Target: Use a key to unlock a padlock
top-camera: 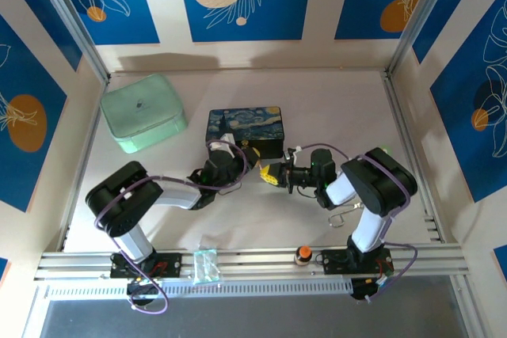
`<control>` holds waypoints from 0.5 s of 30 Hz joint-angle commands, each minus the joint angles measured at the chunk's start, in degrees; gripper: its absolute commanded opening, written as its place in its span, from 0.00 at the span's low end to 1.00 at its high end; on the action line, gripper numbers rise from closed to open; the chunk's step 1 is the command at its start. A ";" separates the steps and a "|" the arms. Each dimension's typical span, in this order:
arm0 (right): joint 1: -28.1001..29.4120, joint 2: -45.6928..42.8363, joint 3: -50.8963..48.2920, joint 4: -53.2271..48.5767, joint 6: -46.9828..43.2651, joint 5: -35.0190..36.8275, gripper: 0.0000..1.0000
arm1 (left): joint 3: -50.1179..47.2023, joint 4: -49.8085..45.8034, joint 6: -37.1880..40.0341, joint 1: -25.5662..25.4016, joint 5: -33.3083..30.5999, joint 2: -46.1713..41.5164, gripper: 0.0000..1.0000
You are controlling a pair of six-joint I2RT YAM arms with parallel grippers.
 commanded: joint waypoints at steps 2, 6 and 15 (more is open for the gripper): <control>-1.54 -7.42 2.55 -7.15 -7.79 8.14 0.00 | 0.71 3.35 -2.55 -4.11 15.34 -1.84 0.00; -3.91 -6.65 3.54 -9.53 -8.12 4.13 0.00 | 0.10 7.89 -4.77 -4.15 16.26 -0.08 0.00; -6.23 -1.54 2.36 -2.69 -5.66 -0.54 0.00 | -0.25 7.60 -4.38 -4.29 15.97 0.00 0.00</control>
